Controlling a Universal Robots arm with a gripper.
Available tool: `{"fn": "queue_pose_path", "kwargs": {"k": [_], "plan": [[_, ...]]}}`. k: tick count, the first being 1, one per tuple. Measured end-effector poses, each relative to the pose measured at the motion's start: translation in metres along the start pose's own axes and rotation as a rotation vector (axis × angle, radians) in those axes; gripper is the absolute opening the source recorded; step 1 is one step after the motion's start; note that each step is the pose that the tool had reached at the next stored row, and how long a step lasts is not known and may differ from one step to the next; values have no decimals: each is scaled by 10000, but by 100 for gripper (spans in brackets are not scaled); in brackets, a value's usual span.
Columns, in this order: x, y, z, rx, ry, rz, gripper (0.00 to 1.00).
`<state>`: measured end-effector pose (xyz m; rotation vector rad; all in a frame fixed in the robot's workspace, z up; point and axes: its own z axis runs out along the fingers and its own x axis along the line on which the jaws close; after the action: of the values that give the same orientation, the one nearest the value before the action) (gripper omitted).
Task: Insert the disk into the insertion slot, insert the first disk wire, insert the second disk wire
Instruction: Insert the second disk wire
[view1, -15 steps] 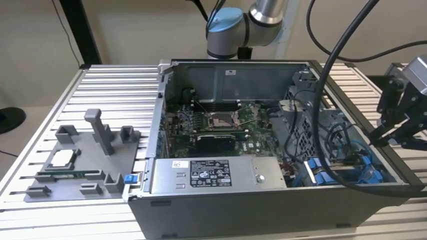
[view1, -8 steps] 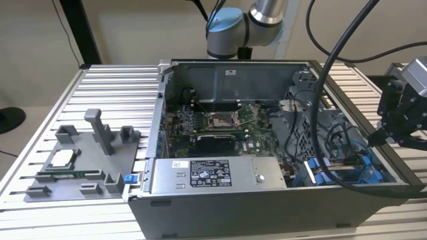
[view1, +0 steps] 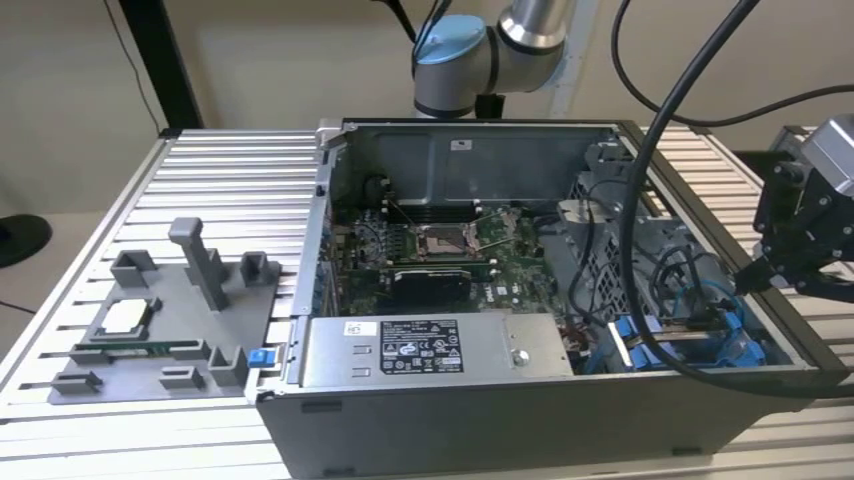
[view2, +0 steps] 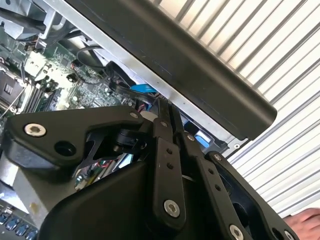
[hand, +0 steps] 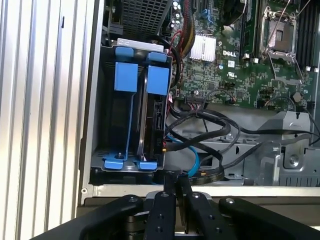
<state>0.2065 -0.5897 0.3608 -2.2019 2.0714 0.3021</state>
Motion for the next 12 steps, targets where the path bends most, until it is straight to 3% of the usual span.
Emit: {"fn": "queue_pose_path", "kwargs": {"k": [6,7,12], "plan": [[5,1,0,-10,-1,3,100],[6,1,-1,-14,-1,5,0],[12,1,-4,-43,-4,10,0]]}}
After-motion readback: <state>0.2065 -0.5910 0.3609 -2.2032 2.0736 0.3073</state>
